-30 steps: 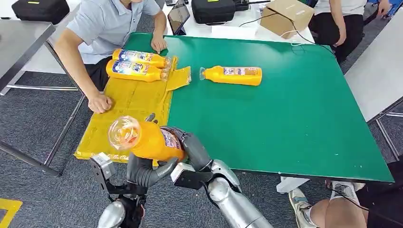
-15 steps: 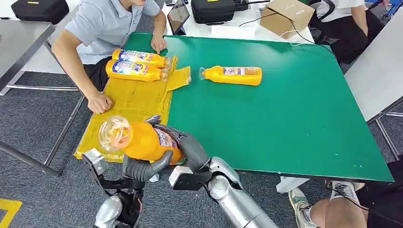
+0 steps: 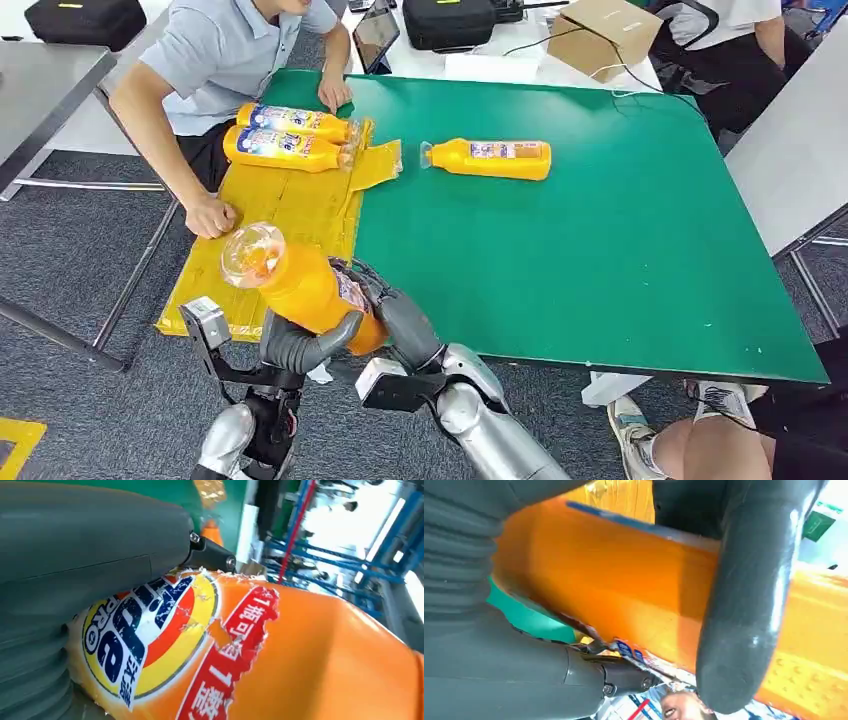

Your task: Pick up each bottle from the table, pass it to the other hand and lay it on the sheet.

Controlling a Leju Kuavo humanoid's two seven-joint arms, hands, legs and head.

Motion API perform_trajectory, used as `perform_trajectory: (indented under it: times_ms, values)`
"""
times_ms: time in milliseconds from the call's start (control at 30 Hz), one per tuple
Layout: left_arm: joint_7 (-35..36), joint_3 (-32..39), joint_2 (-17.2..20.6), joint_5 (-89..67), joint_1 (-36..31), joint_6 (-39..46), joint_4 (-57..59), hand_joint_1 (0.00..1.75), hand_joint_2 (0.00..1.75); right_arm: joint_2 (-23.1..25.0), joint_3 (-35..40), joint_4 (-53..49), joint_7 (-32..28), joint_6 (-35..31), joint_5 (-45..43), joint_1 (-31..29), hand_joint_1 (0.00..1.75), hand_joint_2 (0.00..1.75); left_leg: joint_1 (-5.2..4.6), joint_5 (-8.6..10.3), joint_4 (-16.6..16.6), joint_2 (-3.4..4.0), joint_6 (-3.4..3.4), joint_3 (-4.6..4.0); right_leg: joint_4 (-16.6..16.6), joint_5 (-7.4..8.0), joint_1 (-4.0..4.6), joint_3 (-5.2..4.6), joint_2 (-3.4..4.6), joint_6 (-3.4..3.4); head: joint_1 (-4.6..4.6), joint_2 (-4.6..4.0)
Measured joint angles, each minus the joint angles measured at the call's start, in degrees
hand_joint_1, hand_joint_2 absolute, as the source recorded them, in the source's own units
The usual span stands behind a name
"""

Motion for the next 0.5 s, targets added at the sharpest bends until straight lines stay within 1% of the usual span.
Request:
perform_trajectory:
  times_ms: [67, 133, 233, 267, 400, 500]
  values:
    - [1.9, 1.0, 0.0, 0.3, -0.5, 2.0, 1.2, 1.75, 1.75, 0.0, -0.2, -0.8, 0.0, -2.8, -0.4, 2.1, 0.0, 0.0, 0.0, 0.0, 0.0, -0.01, 0.0, 0.0, 0.0, 0.0, 0.0, 0.0, 0.0, 0.0, -0.02, 0.0]
    - [3.0, 1.2, 0.4, -3.5, -1.8, 4.9, 1.9, 1.75, 1.75, 0.0, -0.8, -1.7, -0.2, -7.2, -0.7, 3.3, 0.0, 0.0, 0.0, 0.0, 0.0, -0.05, 0.0, 0.0, 0.0, 0.0, 0.0, 0.01, -0.01, 0.0, 0.02, 0.0]
    - [4.1, 1.9, 1.2, -9.3, -4.2, 9.7, 3.3, 1.75, 1.75, 0.1, -2.3, -3.9, -2.2, -15.5, -0.9, 4.8, 0.0, 0.0, 0.0, 0.0, 0.0, -0.03, 0.0, 0.01, 0.0, 0.01, 0.0, 0.02, 0.0, 0.0, 0.05, 0.0]
    - [4.6, 2.4, 1.8, -12.1, -4.9, 11.4, 4.2, 1.75, 1.75, 0.4, -2.9, -5.0, -2.4, -17.8, -1.1, 5.1, 0.0, 0.0, 0.0, 0.0, 0.0, 0.09, 0.0, 0.03, 0.0, 0.02, 0.0, -0.03, 0.06, 0.0, -0.02, 0.0]
    - [5.8, 3.8, 3.6, -20.1, -8.1, 14.1, 6.9, 1.75, 1.75, 0.5, -5.2, -7.8, -2.4, -22.0, -1.8, 6.3, 0.0, 0.0, 0.03, 0.05, 0.0, -0.08, -0.01, 0.03, 0.0, 0.01, 0.02, 0.0, -0.01, -0.01, 0.02, 0.0]
    - [7.2, 5.4, 4.8, -24.3, -11.4, 14.5, 10.0, 1.75, 1.75, 0.6, -6.3, -9.1, -3.0, -23.8, -2.8, 6.7, 0.0, 0.0, 0.03, 0.05, 0.0, 0.0, -0.01, 0.02, 0.0, 0.02, 0.01, 0.0, 0.01, -0.01, 0.0, 0.0]
